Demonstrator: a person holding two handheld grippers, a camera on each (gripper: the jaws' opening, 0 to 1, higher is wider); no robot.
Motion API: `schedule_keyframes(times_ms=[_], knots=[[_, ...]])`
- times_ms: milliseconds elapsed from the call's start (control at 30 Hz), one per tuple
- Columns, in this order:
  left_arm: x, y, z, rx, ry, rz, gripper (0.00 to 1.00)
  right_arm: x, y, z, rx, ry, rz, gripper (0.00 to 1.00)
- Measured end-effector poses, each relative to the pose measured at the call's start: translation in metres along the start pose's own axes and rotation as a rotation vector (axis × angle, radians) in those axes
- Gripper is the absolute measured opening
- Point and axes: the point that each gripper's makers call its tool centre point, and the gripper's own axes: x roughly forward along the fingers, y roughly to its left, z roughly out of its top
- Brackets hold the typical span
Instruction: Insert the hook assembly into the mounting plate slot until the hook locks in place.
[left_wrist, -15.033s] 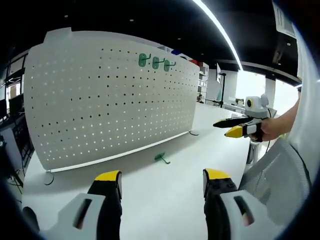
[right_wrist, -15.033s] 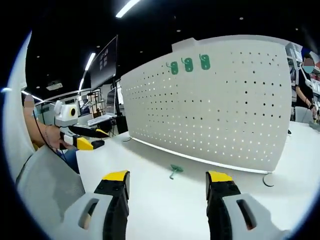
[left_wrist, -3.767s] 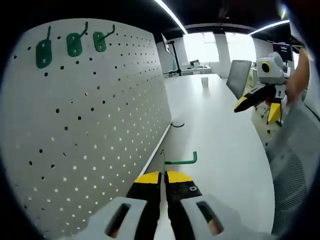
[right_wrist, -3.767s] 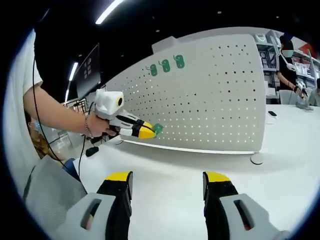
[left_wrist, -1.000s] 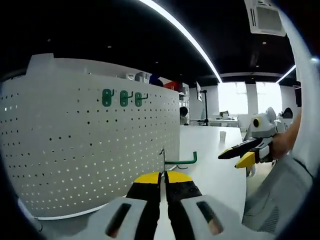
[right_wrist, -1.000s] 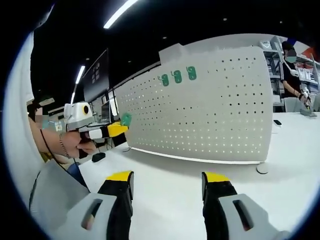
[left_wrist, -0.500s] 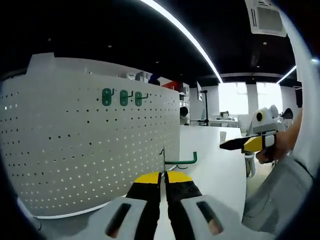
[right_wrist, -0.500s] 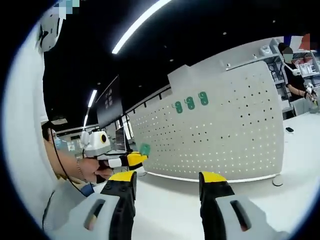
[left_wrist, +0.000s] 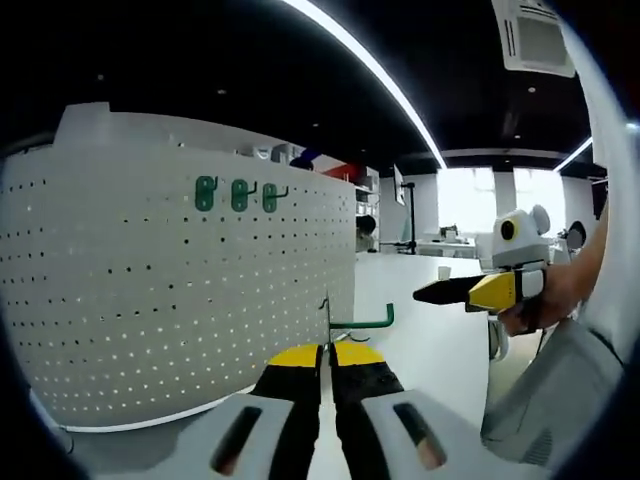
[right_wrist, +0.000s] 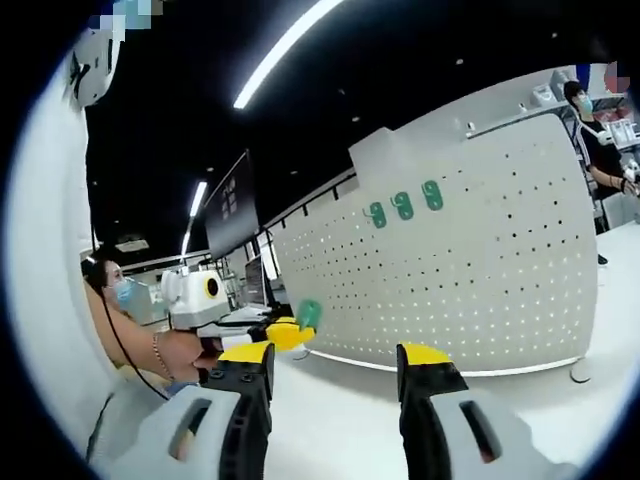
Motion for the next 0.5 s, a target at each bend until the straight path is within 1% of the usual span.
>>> schedule_keyframes(times_ms=[67,100,333,500], knots=[[0.001,-0.002,0.001,-0.003,-0.003,0.0,0.03,0.004,0.003,0.0,-0.001,0.001,0.008,0.47],[0.002,-0.004,0.002,0.008,0.001,-0.001,0.03,0.006,0.004,0.0,0.001,0.002,0.011,0.47],[0.004,-0.006,0.005,0.004,-0.005,0.003,0.03,0.016,0.004,0.003,0.015,-0.009,0.017,0.44],[0.007,-0.014,0.002,0.005,0.002,-0.005,0.03,0.022,0.008,0.005,0.029,-0.013,0.037,0.41]])
